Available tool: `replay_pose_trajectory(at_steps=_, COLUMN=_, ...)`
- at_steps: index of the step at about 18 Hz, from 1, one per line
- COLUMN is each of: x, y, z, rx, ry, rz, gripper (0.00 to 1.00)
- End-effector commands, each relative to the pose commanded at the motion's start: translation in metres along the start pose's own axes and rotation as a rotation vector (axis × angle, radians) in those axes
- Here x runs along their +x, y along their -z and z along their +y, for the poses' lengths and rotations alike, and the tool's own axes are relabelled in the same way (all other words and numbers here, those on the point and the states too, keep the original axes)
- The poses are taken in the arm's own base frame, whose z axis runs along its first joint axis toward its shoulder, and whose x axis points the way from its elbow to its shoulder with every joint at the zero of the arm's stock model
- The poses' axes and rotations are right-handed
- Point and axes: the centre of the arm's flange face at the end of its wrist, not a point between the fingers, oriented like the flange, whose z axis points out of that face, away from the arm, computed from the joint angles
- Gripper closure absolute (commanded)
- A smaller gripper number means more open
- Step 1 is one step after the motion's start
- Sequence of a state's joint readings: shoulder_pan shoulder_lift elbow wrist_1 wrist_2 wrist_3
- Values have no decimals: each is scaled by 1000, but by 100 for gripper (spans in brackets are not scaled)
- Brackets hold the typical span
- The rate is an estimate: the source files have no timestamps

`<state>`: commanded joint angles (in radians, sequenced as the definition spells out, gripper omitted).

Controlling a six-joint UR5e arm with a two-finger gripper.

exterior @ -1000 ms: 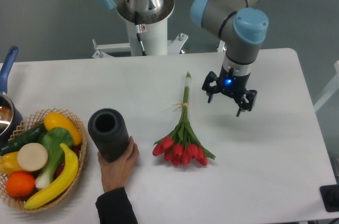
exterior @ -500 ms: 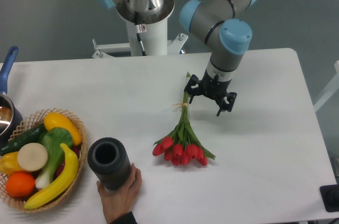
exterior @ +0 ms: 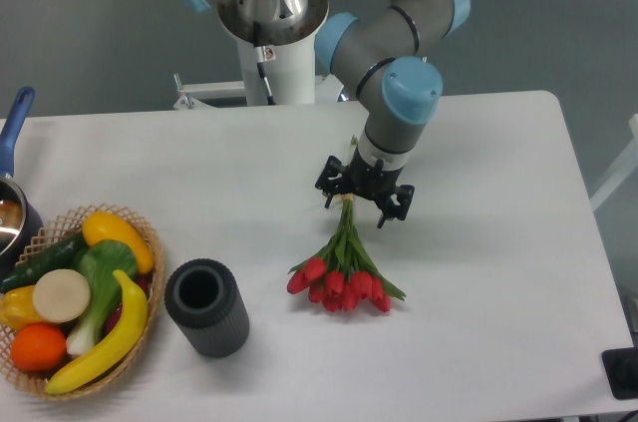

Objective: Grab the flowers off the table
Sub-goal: 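Lower the gripper around the tulip stems near the twine and close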

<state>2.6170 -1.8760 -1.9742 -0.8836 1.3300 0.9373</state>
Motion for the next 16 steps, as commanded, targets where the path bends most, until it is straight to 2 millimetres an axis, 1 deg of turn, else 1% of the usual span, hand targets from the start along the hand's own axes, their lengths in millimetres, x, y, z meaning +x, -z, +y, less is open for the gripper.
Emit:
replay_pose_trajectory(at_steps=2, x=1, y=0, z=-5, rx=8, ry=-9, rz=-11, gripper=0)
replay_pose_trajectory(at_steps=3, x=2, y=-6, z=-7, rx=6, ry=-15, rz=-9, gripper=0)
replay_pose_trajectory(at_steps=5, x=-1, y=-8, z=-11, rx=11, ry=-11, rz=-12, gripper=0)
replay_pose_trajectory(at_steps=8, x=-5, y=-14, z=-12, rx=5, ry=8, rz=-7, gripper=0)
replay_pose_trajectory(at_steps=16, x=-10, y=-22, z=-14, rx=0, ry=5, rz=-1, gripper=0)
